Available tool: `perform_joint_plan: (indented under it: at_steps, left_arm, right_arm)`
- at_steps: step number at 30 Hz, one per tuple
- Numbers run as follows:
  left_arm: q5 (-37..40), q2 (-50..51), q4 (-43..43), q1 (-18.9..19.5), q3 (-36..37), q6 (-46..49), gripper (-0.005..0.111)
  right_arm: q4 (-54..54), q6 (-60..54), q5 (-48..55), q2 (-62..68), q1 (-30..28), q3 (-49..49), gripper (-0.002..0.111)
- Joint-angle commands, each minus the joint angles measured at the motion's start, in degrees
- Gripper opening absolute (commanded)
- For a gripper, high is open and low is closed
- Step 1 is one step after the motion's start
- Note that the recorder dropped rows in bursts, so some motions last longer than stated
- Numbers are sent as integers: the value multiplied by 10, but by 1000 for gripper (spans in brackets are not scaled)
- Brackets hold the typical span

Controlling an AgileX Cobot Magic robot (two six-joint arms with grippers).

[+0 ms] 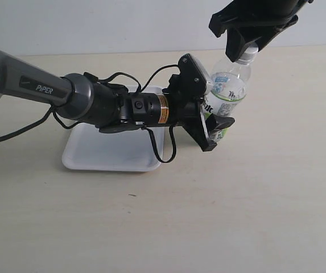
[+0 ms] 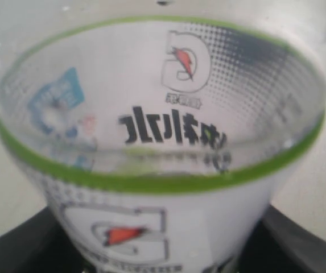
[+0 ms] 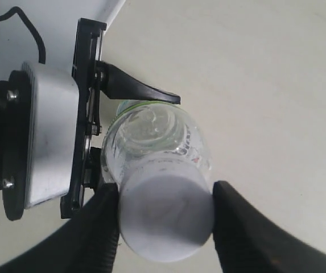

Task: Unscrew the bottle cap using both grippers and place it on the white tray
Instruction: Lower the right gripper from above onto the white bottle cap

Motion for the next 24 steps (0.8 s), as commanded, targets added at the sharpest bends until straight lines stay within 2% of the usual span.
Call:
perform_joint_plan:
  at_steps: [1,6,14,24]
  left_arm:
    - [27,1,12,-1,2,3,0]
    - [26,1,12,-1,2,2,0]
    - [8,1,12,-1,2,2,0]
    - [3,1,12,-1,2,2,0]
  right_arm:
    - [-1,-5,-3,-1,1,1,0]
    - [-1,-44,-3,-1,1,1,0]
    - [56,-202,-3,-1,1,0,0]
    - [49,-287,-3,-1,1,0,0]
